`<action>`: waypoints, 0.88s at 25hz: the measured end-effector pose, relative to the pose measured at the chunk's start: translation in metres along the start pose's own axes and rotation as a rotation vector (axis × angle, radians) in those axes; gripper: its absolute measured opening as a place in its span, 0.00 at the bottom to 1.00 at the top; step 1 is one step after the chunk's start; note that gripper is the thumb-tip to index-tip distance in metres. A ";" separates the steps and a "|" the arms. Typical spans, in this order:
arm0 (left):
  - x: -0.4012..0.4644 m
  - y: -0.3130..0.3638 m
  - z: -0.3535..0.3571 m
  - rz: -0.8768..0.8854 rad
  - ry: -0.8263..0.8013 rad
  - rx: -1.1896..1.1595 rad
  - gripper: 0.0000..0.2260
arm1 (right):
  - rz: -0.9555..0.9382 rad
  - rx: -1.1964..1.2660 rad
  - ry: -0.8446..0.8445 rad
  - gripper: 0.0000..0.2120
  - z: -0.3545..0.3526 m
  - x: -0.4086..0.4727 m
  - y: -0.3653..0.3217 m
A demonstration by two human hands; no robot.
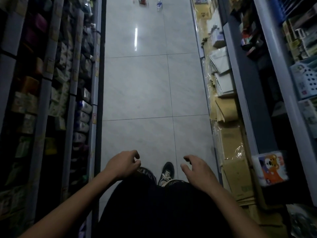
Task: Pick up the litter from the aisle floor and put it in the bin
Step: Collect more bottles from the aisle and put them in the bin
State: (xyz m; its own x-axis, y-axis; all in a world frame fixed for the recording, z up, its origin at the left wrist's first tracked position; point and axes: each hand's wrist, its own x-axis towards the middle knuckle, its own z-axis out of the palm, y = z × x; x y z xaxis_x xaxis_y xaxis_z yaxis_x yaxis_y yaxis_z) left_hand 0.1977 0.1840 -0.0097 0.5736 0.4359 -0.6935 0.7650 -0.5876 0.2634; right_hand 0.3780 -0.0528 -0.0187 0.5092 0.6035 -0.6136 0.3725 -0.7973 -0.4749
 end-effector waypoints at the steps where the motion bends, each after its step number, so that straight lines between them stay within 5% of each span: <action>1: 0.006 -0.002 -0.006 -0.022 0.003 -0.009 0.16 | -0.026 -0.019 -0.002 0.22 -0.012 0.018 -0.009; 10: 0.097 -0.032 -0.108 -0.191 0.038 -0.175 0.15 | -0.182 -0.087 0.014 0.22 -0.119 0.198 -0.129; 22: 0.316 0.038 -0.359 0.122 0.123 0.012 0.16 | 0.042 0.052 0.098 0.19 -0.239 0.326 -0.158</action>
State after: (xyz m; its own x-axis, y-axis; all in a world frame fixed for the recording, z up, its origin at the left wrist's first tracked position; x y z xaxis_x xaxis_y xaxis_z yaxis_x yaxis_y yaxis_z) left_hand 0.5131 0.5442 0.0215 0.6940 0.4407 -0.5694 0.6845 -0.6491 0.3319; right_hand 0.6705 0.2670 0.0072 0.5980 0.5631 -0.5704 0.3096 -0.8187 -0.4836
